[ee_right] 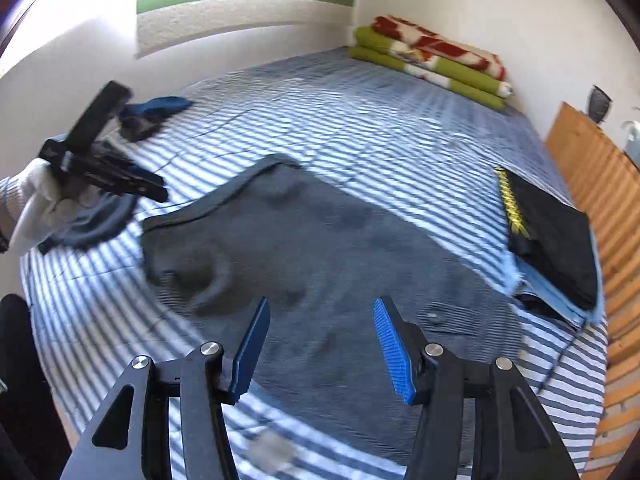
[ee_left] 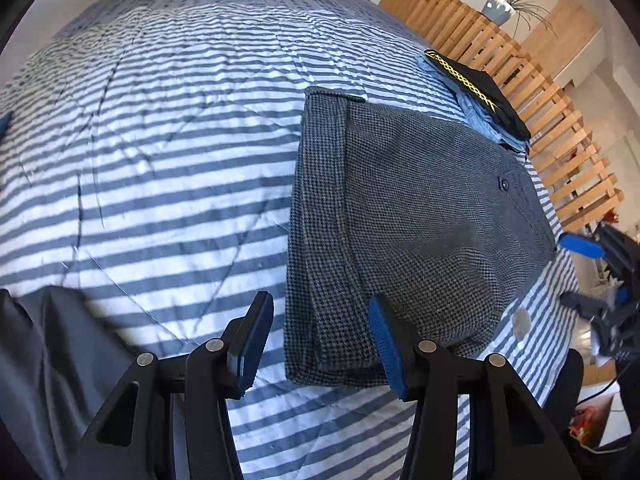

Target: Fold clothes

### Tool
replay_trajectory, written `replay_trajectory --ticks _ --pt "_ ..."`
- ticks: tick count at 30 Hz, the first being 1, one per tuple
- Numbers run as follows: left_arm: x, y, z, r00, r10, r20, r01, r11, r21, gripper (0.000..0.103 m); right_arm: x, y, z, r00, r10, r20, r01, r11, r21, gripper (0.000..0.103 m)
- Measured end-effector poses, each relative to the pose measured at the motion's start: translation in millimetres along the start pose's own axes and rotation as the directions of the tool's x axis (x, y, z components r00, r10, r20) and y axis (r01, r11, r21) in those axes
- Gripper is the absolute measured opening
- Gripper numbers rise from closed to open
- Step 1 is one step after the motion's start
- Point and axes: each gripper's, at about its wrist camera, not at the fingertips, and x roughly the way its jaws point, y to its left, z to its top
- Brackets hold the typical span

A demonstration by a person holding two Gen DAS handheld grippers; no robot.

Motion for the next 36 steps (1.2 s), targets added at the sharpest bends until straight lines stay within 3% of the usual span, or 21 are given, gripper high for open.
replay_trajectory --ticks 4,8,11,17,21,25,28,31,33,36 --pt "3 -1 -14 0.999 -0.037 -0.001 0.037 0.999 -0.011 0.052 31 59 5 0.997 0.053 -0.054 -0.057 0.996 -0.069 0.05" --pt "3 -1 -17 0.997 -0.077 -0.001 0.077 0.997 -0.014 0.032 58 78 13 0.994 0.056 -0.095 -0.061 0.997 -0.047 0.05" --pt "6 -4 -14 0.997 -0.074 -0.004 0.074 0.997 -0.001 0.026 73 83 17 0.992 0.047 -0.12 -0.05 0.999 -0.018 0.05" --pt "-2 -7 -7 0.998 -0.037 0.043 0.036 0.999 0.02 0.009 82 82 14 0.983 0.061 -0.173 -0.059 0.998 0.015 0.021" --pt "-16 -3 5 0.997 -0.025 0.08 0.024 1.0 0.009 0.007 79 84 12 0.983 0.066 -0.174 -0.066 0.998 0.003 0.012" --pt "-26 -7 11 0.996 -0.012 0.092 0.009 0.999 0.036 0.005 63 86 8 0.985 0.093 -0.148 -0.098 0.995 -0.028 0.01" --pt "-12 -6 5 1.0 -0.008 0.016 0.007 0.999 0.04 0.005 60 91 2 0.985 0.097 -0.141 -0.107 0.992 -0.063 0.01" --pt "-3 2 -11 0.997 0.044 -0.062 -0.041 0.998 0.04 0.021 70 98 -5 0.975 0.122 -0.188 -0.14 0.986 -0.088 0.014" --pt "-16 8 -14 0.998 0.055 -0.025 -0.055 0.998 0.011 0.022 64 95 -7 0.969 0.156 -0.192 -0.173 0.982 -0.072 0.017" --pt "-42 0 -15 0.996 0.062 0.063 -0.063 0.998 0.01 0.021 34 75 -7 0.975 0.187 -0.118 -0.189 0.982 -0.009 0.027"
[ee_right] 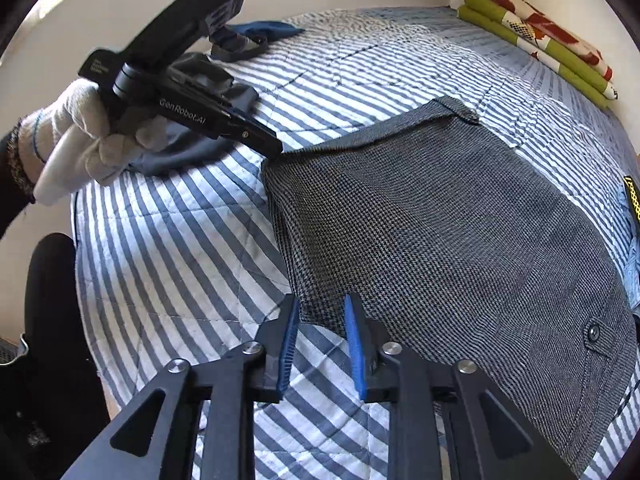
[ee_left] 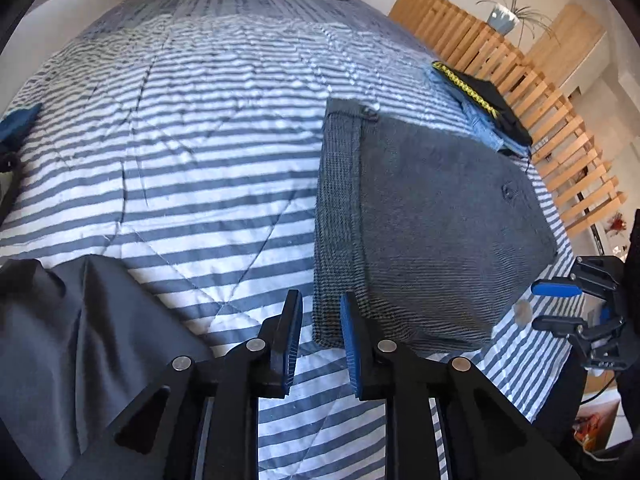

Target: Fold clothes

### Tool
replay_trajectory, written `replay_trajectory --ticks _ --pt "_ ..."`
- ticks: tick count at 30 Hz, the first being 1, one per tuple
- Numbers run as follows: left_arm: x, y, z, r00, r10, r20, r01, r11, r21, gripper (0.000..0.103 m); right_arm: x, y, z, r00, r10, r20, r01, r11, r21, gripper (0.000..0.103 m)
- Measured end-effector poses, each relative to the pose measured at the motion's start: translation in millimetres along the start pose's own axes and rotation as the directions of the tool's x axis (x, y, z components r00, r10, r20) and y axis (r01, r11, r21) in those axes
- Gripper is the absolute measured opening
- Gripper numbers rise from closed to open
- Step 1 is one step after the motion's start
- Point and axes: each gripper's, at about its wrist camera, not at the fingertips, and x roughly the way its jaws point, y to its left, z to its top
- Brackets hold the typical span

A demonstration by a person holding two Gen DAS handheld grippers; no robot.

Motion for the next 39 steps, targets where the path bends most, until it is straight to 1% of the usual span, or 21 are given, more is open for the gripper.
replay_trajectory --ticks 2,4,6,8,10,12,13,14,17,19,20,22,25,26,28,30,32,33,34,37,39 --pt "-7 -19 0 0.999 -0.004 0.031 0.002 0.999 0.048 0.021 -24 -18 -8 0.999 -0.017 0.048 0.014 0.997 0.071 0.027" --pt "0 -41 -1 0.999 -0.029 0.022 0.027 0.994 0.103 0.021 -39 -38 -18 0.996 -0.071 0.061 0.062 0.989 0.137 0.027" --pt "18 -60 -3 0.999 -0.039 -0.014 0.04 0.989 0.142 0.021 -43 -60 -31 0.992 -0.117 0.043 0.106 0.973 0.205 0.027" --pt "41 -77 -6 0.999 -0.025 -0.048 0.033 0.984 0.178 0.021 -39 -82 -43 0.988 -0.153 0.012 0.144 0.95 0.275 0.027" --pt "63 -84 -11 0.997 0.001 -0.077 0.013 0.983 0.182 0.021 -27 -97 -52 0.98 -0.196 -0.027 0.195 0.938 0.288 0.027" --pt "85 -85 -16 0.993 0.054 -0.105 -0.034 0.983 0.182 0.021 -16 -111 -62 0.978 -0.197 -0.065 0.208 0.928 0.311 0.027" --pt "95 -83 -19 0.99 0.057 -0.126 -0.035 0.985 0.169 0.021 -10 -116 -67 0.98 -0.181 -0.078 0.197 0.924 0.328 0.027" --pt "100 -85 -22 0.99 0.064 -0.124 -0.041 0.983 0.177 0.021 -6 -120 -70 0.981 -0.175 -0.087 0.194 0.922 0.334 0.028" --pt "97 -95 -23 0.988 0.106 -0.115 -0.08 0.973 0.215 0.021 6 -124 -75 0.977 -0.182 -0.109 0.207 0.931 0.301 0.025" --pt "87 -97 -23 0.989 0.116 -0.089 -0.099 0.979 0.179 0.021 4 -122 -73 0.976 -0.185 -0.117 0.211 0.937 0.278 0.025" --pt "78 -100 -24 0.992 0.103 -0.068 -0.091 0.984 0.155 0.022 -1 -122 -72 0.979 -0.173 -0.107 0.197 0.937 0.289 0.025" --pt "63 -110 -30 0.998 0.057 -0.04 -0.052 0.991 0.125 0.022 -22 -127 -75 0.989 -0.141 -0.041 0.146 0.932 0.331 0.025" --pt "50 -137 -40 0.999 0.014 -0.03 -0.009 0.988 0.156 0.024 -53 -135 -82 0.986 -0.166 0.03 0.144 0.917 0.371 0.028" --pt "48 -146 -44 0.999 -0.001 -0.034 0.007 0.986 0.169 0.027 -60 -138 -85 0.984 -0.174 0.041 0.146 0.913 0.381 0.028" --pt "44 -162 -47 0.999 -0.025 -0.039 0.032 0.98 0.197 0.028 -73 -142 -93 0.982 -0.181 0.05 0.145 0.9 0.411 0.028" --pt "48 -179 -43 0.999 -0.032 -0.034 0.039 0.974 0.225 0.028 -82 -149 -105 0.977 -0.212 0.038 0.171 0.871 0.461 0.028" --pt "52 -197 -41 0.999 -0.037 -0.031 0.044 0.969 0.241 0.028 -92 -162 -128 0.965 -0.259 0.042 0.195 0.815 0.546 0.04" --pt "56 -205 -37 0.998 -0.044 -0.034 0.05 0.968 0.245 0.028 -96 -170 -140 0.96 -0.275 0.047 0.195 0.784 0.589 0.052" --pt "61 -213 -33 0.998 -0.053 -0.039 0.061 0.966 0.25 0.028 -98 -180 -153 0.959 -0.281 0.045 0.189 0.747 0.637 0.056" --pt "74 -245 -23 0.998 -0.05 -0.039 0.06 0.948 0.312 0.028 -101 -211 -188 0.967 -0.255 0.023 0.147 0.628 0.764 0.056" --pt "88 -265 -12 0.999 -0.026 -0.022 0.032 0.932 0.361 0.028 -101 -221 -200 0.973 -0.229 0.042 0.102 0.584 0.806 0.056"
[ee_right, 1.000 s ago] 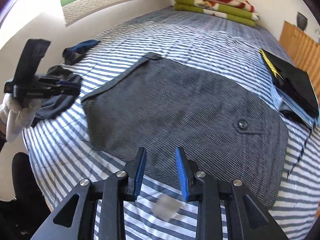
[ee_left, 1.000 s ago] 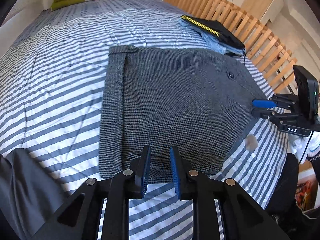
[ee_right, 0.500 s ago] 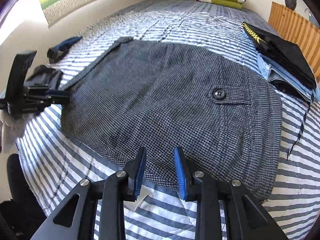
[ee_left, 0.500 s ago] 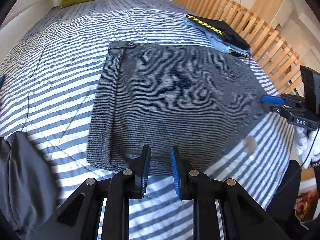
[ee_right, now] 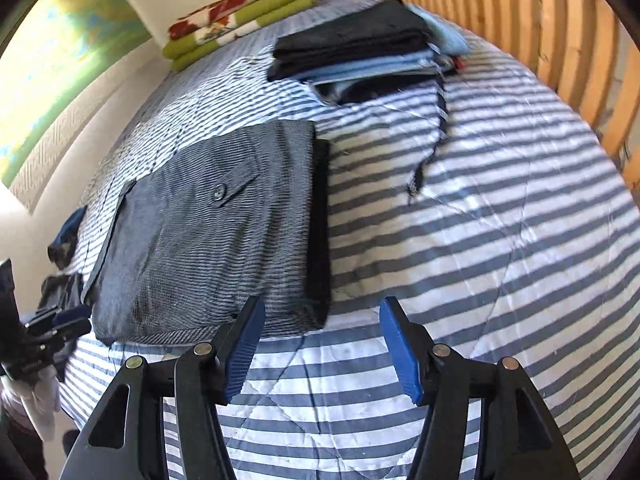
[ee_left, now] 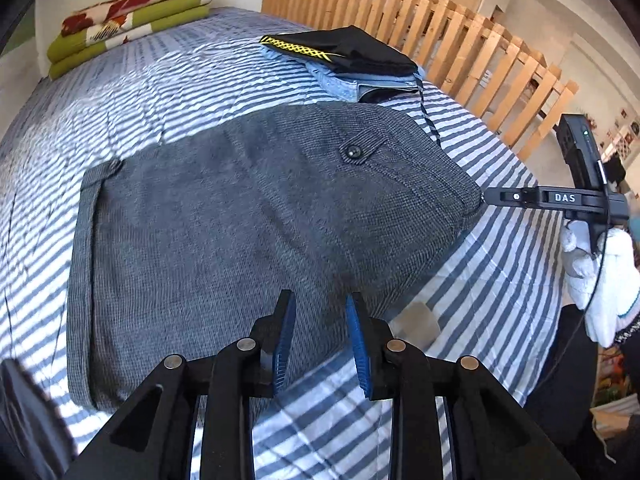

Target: Fold clothes

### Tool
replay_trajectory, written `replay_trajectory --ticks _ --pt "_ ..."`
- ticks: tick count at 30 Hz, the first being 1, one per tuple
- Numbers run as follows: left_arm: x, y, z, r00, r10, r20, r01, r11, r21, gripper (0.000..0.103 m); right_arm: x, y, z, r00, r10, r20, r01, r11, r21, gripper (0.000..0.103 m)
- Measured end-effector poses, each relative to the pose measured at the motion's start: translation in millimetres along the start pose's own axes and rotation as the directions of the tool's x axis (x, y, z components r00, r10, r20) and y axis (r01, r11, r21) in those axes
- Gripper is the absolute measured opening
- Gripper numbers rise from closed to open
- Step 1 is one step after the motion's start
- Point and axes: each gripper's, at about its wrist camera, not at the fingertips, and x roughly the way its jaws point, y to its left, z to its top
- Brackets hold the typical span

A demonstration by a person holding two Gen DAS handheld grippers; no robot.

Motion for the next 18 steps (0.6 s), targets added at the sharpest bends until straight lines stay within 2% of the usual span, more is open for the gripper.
replay_trajectory --ticks 4,7,11,17,18 --pt "30 -12 33 1.0 -0.008 0.002 0.008 1.0 -0.008 0.028 5 -5 -7 0.993 0.112 -0.021 -0.109 0.99 0.094 0.056" --pt "54 -14 51 0.999 -0.039 -0.012 0.039 0.999 -0.023 0.028 15 1 -12 0.986 0.162 -0.047 -0.153 0.976 0.153 0.056" --pt "79 -15 53 0.997 -0.046 -0.057 0.044 0.998 -0.035 0.028 38 6 -15 0.984 0.167 -0.067 -0.147 0.962 0.229 0.057" --pt "102 8 46 0.988 -0.135 -0.072 0.124 0.981 -0.146 0.028 56 2 -19 0.96 0.279 -0.013 -0.257 0.9 0.351 0.056" --pt "104 10 46 0.987 -0.147 -0.068 0.135 0.978 -0.159 0.028 57 2 -20 0.955 0.296 -0.001 -0.276 0.89 0.362 0.048"
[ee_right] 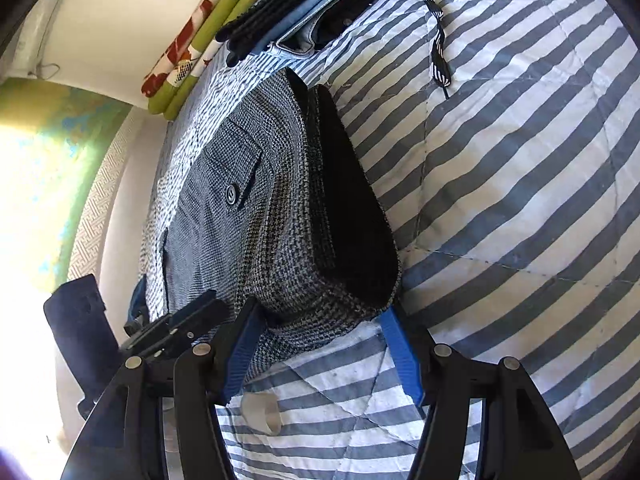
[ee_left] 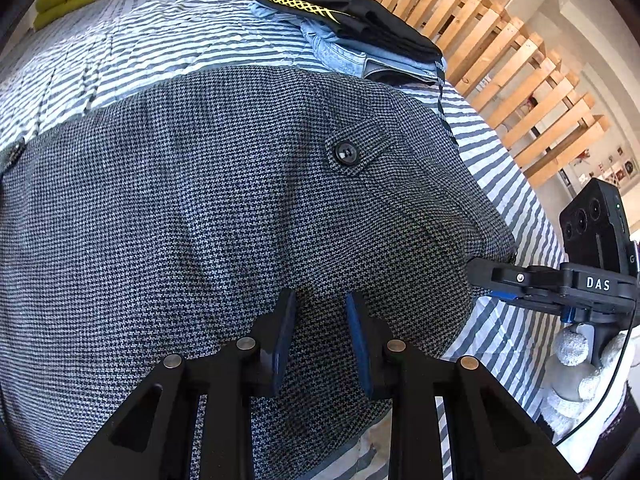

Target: Fold clothes

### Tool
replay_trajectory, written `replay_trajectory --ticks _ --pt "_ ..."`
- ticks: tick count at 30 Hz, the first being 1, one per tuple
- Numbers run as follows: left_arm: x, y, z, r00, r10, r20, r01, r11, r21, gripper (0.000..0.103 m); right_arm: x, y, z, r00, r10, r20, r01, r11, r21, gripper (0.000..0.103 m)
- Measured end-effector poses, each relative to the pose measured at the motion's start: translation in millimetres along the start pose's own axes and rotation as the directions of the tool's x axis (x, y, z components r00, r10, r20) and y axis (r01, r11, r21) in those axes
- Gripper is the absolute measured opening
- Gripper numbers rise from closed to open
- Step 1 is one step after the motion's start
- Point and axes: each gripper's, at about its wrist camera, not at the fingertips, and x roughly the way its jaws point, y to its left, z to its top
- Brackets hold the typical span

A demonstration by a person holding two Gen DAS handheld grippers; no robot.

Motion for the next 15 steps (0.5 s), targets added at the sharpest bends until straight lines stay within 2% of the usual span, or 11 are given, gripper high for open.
replay_trajectory --ticks 1,4,10,15 --pt "1 1 -1 1.0 -0.003 0.003 0.003 1.0 -0.001 0.028 1 0 0 1.0 0.011 0.001 -0.011 1.0 0.009 0.033" --pt "1 1 -2 1.0 -0.002 0.01 0.002 1.0 0.018 0.028 -3 6 -2 0.999 0.002 0.033 -0.002 1.0 -0.015 0.019" --pt "-14 17 -2 0.996 -0.073 0.049 0.075 0.995 -0.059 0.028 -27 37 -9 0.994 -0.015 0.109 0.029 0.991 -0.129 0.013" --pt "-39 39 -14 0.991 -0.097 0.092 0.105 0.99 -0.093 0.028 -39 90 -17 0.984 -0.045 0.17 0.092 0.955 -0.283 0.012"
